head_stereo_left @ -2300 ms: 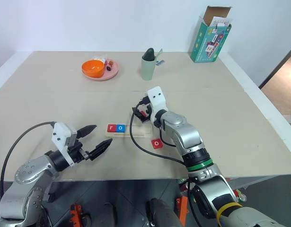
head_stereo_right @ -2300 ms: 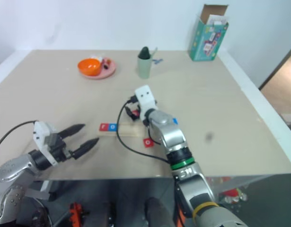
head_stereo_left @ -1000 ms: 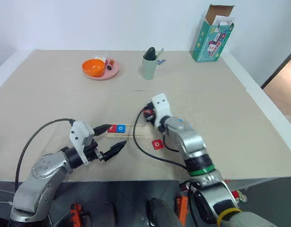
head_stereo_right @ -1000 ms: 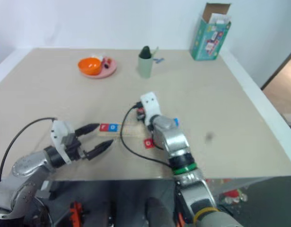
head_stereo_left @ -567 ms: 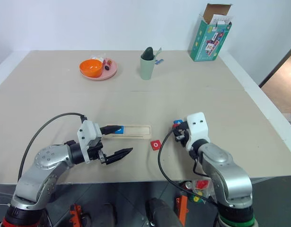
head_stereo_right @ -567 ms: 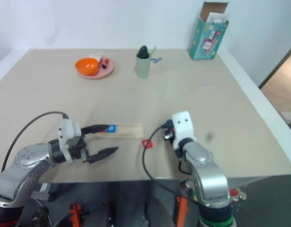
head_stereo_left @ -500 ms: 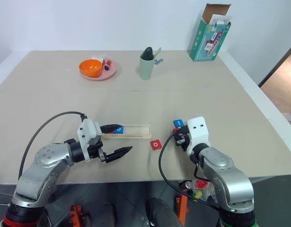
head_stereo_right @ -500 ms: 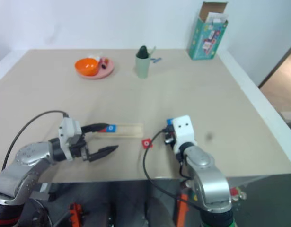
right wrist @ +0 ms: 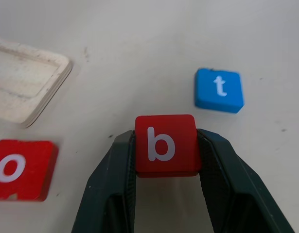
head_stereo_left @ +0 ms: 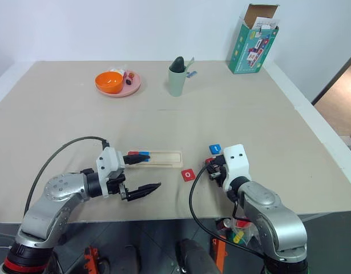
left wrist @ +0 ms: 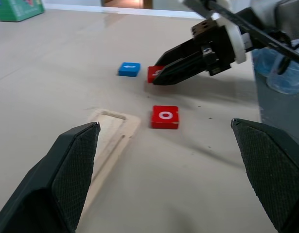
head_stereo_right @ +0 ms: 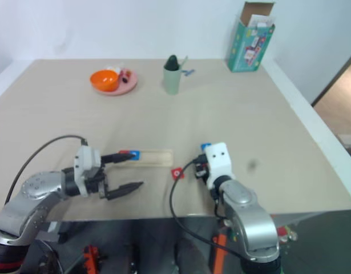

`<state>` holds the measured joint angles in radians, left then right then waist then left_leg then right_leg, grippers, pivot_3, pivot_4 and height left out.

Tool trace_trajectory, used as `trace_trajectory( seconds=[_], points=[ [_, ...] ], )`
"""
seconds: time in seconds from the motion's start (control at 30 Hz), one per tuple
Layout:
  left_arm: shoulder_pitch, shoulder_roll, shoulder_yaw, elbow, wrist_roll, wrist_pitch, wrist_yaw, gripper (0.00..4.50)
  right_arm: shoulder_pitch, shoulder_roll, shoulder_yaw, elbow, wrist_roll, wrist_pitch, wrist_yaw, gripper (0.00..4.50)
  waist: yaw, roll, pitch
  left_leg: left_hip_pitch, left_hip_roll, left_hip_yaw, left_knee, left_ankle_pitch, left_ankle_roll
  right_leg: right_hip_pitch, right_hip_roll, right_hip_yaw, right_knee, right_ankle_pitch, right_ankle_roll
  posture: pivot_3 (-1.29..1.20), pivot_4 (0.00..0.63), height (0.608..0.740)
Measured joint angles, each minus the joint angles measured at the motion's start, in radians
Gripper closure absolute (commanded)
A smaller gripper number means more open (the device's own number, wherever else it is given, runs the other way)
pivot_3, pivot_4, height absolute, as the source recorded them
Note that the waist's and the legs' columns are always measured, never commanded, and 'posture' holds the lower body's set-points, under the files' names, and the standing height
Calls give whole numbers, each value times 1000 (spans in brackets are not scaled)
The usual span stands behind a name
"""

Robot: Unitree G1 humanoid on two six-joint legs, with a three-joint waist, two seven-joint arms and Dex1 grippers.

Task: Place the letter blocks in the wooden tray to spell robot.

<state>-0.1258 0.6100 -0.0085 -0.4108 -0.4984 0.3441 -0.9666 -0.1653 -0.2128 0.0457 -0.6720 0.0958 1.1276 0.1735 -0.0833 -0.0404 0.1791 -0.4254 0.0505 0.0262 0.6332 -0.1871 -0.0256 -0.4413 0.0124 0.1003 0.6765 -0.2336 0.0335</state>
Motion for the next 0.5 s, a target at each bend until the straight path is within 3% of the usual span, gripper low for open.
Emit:
trace_trajectory(
  seconds=[0.23,0.27,0.47,0.5],
  points=[
    [1,3,-17,0,20,-17,-6,0,0,3,-1,0,41,35,18,3272,0,0,0,0,0,0,0,0,0,0,0,0,0,0,0,0,150,740],
    [2,4,-18,0,21,-19,-6,0,0,5,-1,0,50,40,20,2229,0,0,0,0,0,0,0,0,0,0,0,0,0,0,0,0,150,740],
    [4,5,-23,0,35,-21,-4,0,-23,-27,-34,2,79,24,42,129,0,0,0,0,0,0,0,0,0,0,0,0,-1,0,0,0,150,740],
    [5,6,-25,0,39,-22,-4,0,-40,-58,-55,8,88,16,60,33,1,0,0,0,-1,0,0,0,0,0,-1,1,-1,0,0,0,150,740]
  ],
)
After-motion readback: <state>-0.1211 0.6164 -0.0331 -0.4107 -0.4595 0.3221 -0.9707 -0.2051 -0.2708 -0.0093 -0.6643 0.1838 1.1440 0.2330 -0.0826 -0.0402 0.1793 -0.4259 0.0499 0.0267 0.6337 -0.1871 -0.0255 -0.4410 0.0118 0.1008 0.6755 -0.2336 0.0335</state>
